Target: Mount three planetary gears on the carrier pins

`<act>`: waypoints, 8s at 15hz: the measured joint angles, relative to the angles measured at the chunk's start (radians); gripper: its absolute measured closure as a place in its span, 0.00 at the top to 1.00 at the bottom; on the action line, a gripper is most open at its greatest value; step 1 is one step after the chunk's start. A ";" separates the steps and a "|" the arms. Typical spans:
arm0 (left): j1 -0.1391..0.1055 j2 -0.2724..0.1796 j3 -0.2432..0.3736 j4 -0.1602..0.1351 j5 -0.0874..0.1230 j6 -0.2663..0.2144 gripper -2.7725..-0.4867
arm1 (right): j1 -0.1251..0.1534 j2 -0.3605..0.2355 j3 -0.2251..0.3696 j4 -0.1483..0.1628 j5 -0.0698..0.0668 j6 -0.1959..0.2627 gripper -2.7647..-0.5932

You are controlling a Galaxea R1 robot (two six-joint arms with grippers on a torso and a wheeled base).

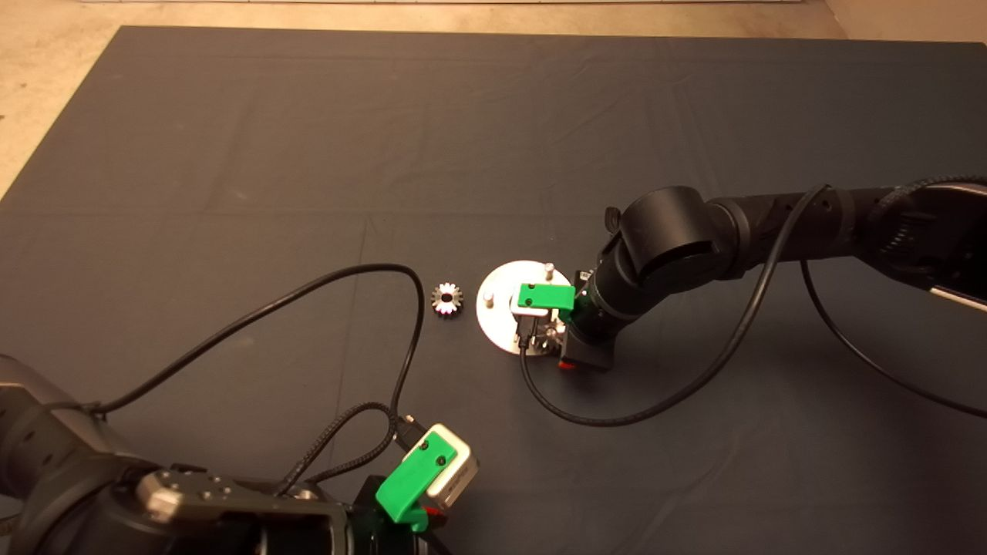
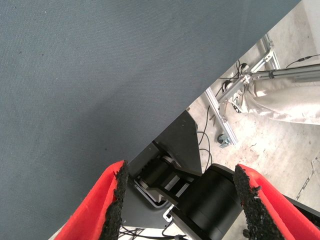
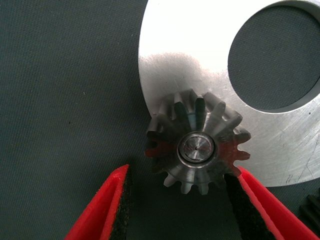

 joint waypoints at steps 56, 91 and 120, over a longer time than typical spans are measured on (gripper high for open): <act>0.000 -0.008 0.000 0.000 -0.001 0.001 0.43 | 0.082 -0.108 -0.183 0.066 0.080 -0.074 0.48; 0.000 -0.025 0.000 0.000 -0.037 0.000 0.43 | 0.044 -0.117 -0.187 0.058 0.134 -0.082 0.19; 0.000 -0.024 0.000 0.000 -0.069 -0.001 0.43 | 0.124 -0.024 -0.222 0.059 0.211 -0.074 0.12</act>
